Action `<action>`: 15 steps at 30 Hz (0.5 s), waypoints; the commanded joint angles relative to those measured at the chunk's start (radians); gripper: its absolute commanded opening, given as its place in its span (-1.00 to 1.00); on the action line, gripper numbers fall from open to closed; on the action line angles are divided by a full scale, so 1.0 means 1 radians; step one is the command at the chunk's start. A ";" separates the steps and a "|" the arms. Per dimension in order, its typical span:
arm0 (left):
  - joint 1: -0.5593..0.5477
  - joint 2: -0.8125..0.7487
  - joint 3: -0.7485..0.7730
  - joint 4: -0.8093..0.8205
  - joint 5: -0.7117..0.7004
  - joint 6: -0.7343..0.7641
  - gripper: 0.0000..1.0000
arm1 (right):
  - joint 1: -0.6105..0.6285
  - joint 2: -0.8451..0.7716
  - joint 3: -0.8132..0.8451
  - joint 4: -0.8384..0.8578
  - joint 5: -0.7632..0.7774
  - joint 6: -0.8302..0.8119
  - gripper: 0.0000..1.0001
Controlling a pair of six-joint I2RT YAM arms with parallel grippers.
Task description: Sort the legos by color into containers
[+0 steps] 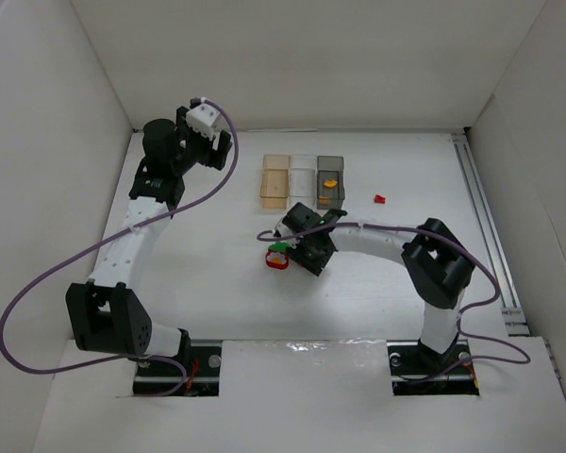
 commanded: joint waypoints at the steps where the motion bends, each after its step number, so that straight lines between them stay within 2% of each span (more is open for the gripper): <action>1: 0.002 -0.016 -0.011 0.038 0.024 0.012 0.37 | 0.035 -0.024 -0.005 0.049 0.063 0.049 0.01; 6: 0.002 -0.016 -0.011 0.038 0.024 0.021 0.37 | 0.055 -0.024 -0.019 0.071 0.112 0.060 -0.02; 9: 0.002 -0.016 -0.011 0.038 0.024 0.021 0.37 | 0.064 -0.011 -0.019 0.082 0.138 0.060 -0.12; 10: 0.002 -0.016 -0.011 0.038 0.024 0.021 0.37 | 0.064 0.002 -0.019 0.092 0.155 0.060 -0.23; 12: 0.002 -0.016 -0.011 0.038 0.024 0.021 0.40 | 0.064 0.027 -0.019 0.092 0.173 0.060 -0.31; 15: 0.002 -0.016 -0.011 0.038 0.024 0.021 0.40 | 0.064 0.056 -0.039 0.102 0.184 0.060 -0.38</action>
